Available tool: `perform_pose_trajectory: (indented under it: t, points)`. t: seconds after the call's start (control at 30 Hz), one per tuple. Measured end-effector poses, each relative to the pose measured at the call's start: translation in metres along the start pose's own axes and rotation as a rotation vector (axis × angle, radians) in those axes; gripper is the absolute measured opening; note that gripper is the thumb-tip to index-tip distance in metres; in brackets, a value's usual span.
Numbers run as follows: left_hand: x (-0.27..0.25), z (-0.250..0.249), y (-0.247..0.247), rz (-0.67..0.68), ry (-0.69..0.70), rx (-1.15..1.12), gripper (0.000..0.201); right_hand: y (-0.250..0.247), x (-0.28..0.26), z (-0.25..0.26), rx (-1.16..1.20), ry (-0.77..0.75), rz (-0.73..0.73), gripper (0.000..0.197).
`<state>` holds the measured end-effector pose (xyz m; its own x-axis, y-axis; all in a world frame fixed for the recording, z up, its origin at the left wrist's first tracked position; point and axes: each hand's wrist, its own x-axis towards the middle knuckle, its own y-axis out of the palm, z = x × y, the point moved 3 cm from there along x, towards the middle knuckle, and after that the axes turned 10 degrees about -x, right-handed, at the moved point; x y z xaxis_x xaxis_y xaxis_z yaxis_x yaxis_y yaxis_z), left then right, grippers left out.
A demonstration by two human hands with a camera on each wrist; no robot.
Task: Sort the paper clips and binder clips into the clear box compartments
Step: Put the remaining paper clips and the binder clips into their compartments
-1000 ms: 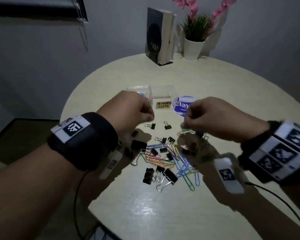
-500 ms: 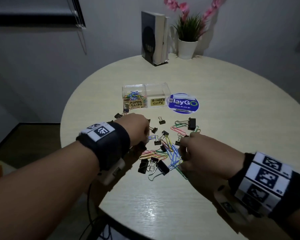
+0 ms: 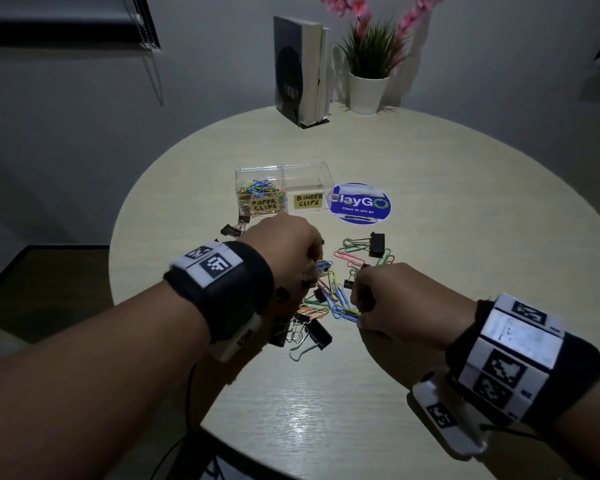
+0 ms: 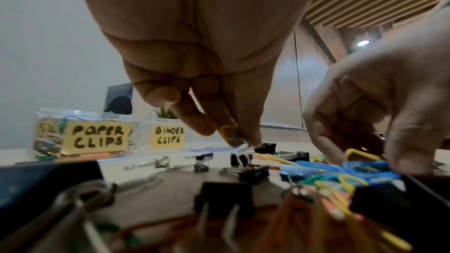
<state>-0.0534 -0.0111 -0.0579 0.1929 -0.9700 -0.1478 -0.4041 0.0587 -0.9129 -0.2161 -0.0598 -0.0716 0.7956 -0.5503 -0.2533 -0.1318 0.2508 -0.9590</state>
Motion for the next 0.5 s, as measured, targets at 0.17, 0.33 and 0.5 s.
perform_pose_trajectory:
  t: [0.17, 0.33, 0.5]
  points:
    - [0.001, -0.018, 0.019, 0.123, 0.172, 0.114, 0.031, 0.0, -0.005, -0.001, 0.005, -0.03, -0.017, 0.013]
    - [0.004, -0.017, 0.019, 0.151, 0.136, 0.18, 0.022, -0.004, -0.007, -0.005, 0.023, -0.037, -0.052, 0.01]
    - [0.006, -0.006, 0.017, 0.166, 0.082, 0.136, 0.032, -0.008, -0.007, -0.007, 0.009, -0.017, -0.038, 0.012]
